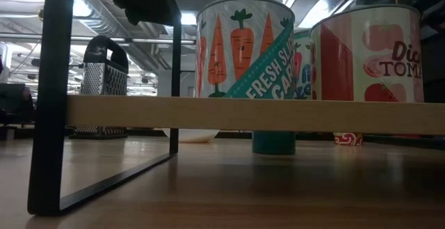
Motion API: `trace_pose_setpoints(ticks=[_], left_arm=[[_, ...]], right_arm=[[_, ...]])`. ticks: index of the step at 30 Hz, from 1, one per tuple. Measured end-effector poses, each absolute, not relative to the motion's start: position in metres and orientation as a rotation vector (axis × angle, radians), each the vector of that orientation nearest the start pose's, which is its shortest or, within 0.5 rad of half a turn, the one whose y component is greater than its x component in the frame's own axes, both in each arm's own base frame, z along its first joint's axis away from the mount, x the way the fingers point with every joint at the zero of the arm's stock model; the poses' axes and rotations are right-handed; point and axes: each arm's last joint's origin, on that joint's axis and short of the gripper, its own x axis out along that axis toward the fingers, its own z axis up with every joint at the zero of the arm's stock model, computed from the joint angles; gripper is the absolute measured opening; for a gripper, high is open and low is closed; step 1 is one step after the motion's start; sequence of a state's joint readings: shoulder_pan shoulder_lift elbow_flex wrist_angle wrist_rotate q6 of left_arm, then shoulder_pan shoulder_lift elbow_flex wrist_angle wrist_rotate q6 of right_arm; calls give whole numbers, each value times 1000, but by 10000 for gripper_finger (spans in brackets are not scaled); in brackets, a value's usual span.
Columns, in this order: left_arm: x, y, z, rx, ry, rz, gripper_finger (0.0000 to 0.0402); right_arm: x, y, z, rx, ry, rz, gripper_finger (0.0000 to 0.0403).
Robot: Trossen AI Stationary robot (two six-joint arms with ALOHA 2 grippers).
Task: Pick and place cans onto a shelf
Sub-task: Put the canned chicken soup on the shelf, then put the canned tuna can on the shelf
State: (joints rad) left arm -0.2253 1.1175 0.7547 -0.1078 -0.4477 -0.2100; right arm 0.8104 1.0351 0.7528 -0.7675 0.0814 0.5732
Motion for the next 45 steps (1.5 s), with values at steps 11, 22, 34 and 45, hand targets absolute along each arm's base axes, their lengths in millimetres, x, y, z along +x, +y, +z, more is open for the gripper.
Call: trace_pose_setpoints(ticks=[11, 22, 34, 45], left_arm=[[235, -41, 267, -50, 419, 264, 135], [235, -41, 267, -50, 420, 264, 135], [235, -41, 267, -50, 419, 264, 135], [235, -41, 267, -49, 420, 264, 135]], right_arm=[[129, 133, 236, 39, 1102, 364, 63], [132, 134, 267, -36, 1032, 430, 64], [150, 123, 310, -208, 768, 274, 64], [187, 86, 319, -112, 643, 14, 64]])
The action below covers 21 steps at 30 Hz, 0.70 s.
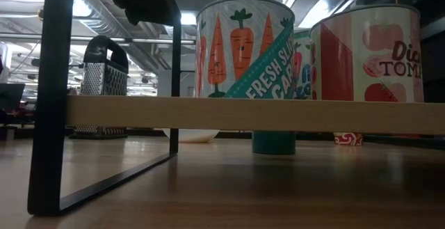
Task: Pick and place cans onto a shelf
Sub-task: Put the canned tuna can on the shelf
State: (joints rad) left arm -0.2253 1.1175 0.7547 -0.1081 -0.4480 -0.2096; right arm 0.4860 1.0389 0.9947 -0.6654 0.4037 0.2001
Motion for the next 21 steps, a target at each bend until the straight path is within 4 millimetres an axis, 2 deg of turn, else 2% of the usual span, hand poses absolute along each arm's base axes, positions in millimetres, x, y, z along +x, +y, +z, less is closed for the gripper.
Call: trace_pose_setpoints(ticks=[5, 12, 21], left_arm=[[235, -41, 267, -50, 419, 264, 135], [235, -41, 267, -50, 420, 263, 135], [235, -41, 267, -40, 426, 263, 135]], right_arm=[[207, 68, 313, -25, 669, 1, 64], [240, 48, 296, 33, 711, -66, 69], [272, 24, 271, 160, 768, -100, 137]])
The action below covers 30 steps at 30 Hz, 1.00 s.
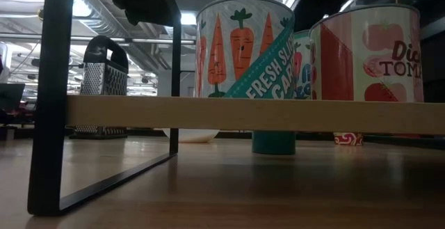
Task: Pick and place cans onto a shelf
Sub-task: Put the canned tuna can on the shelf
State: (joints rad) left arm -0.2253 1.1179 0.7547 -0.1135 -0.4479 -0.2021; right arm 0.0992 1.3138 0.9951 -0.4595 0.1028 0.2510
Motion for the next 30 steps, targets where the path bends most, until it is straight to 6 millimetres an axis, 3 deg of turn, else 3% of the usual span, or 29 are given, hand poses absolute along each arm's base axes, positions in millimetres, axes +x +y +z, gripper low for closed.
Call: trace_pose_setpoints(ticks=[17, 30], left_arm=[[235, -41, 266, -35, 433, 262, 135], [235, -41, 266, -35, 433, 262, 135]], right_arm=[[317, 1, 184, 156, 1064, -48, 142], [323, -7, 161, 195, 1127, 9, 142]])
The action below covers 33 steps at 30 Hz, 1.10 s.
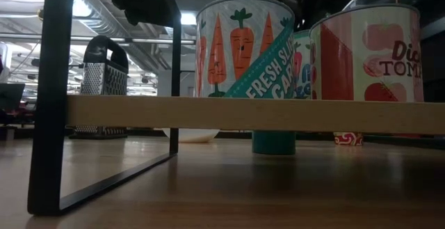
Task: Pick and place cans onto a shelf
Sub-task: Put the canned tuna can on the shelf
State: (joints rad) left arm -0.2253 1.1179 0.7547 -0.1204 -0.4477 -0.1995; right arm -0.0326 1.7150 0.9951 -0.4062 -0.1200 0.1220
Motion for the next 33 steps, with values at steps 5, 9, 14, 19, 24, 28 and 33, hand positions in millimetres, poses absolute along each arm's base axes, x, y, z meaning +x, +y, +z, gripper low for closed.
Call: trace_pose_setpoints(ticks=[5, 9, 14, 19, 24, 28, 33], left_arm=[[235, -41, 266, -35, 433, 262, 135], [235, -41, 266, -36, 432, 262, 135], [235, -41, 266, -36, 432, 262, 135], [235, -41, 266, -37, 432, 262, 135], [235, -41, 266, -39, 432, 263, 135], [235, -41, 266, -39, 432, 263, 135], [235, -41, 266, -39, 432, 263, 135]], right_arm=[[324, -7, 156, 194, 1143, 6, 142], [325, -7, 152, 195, 1153, 5, 140], [326, -7, 148, 197, 1162, 8, 100], [327, -7, 149, 194, 1156, 5, 21], [326, -10, 150, 198, 1156, -6, 12], [324, -18, 153, 212, 1155, -32, 6], [318, -33, 172, 182, 1140, -140, 6]])
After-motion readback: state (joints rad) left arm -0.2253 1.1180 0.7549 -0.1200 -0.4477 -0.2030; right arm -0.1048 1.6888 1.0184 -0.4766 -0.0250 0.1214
